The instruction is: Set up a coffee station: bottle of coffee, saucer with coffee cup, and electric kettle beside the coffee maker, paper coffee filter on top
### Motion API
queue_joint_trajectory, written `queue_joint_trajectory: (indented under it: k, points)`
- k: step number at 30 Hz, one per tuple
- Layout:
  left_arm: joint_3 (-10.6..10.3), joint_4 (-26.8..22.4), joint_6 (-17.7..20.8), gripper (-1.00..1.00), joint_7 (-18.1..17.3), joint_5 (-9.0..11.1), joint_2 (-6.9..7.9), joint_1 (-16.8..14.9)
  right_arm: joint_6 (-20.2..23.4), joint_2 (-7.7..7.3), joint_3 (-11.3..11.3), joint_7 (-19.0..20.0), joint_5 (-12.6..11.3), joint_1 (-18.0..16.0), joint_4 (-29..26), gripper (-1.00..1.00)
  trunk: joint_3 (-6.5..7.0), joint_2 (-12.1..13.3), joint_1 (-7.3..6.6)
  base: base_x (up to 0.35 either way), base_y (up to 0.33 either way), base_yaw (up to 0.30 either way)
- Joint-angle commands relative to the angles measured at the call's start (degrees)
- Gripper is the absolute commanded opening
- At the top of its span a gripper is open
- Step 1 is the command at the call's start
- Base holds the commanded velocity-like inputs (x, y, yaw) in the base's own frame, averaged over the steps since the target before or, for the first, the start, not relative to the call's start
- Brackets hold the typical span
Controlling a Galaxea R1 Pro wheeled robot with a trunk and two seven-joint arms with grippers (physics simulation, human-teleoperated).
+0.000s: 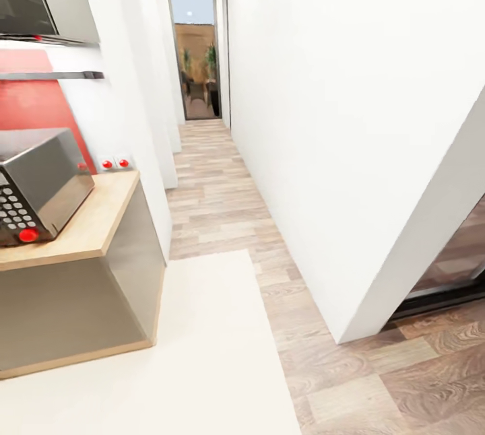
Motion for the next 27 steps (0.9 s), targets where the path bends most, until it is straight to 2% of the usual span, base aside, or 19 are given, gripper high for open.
queue_joint_trajectory:
  k: [1,27]
  points:
    - [0.1,0.0,-0.1,1.0,0.0,0.2,0.0,0.0,-0.2,0.02,-0.4,0.1,-0.1,0.0,0.0,1.0,0.08,0.4,-0.23,0.0,0.0,0.215]
    - [0.1,-0.1,-0.1,1.0,0.0,0.3,-0.08,0.0,-0.2,0.04,-0.4,0.1,-0.1,0.0,0.1,1.0,3.18,10.8,-5.94,0.0,0.0,0.216]
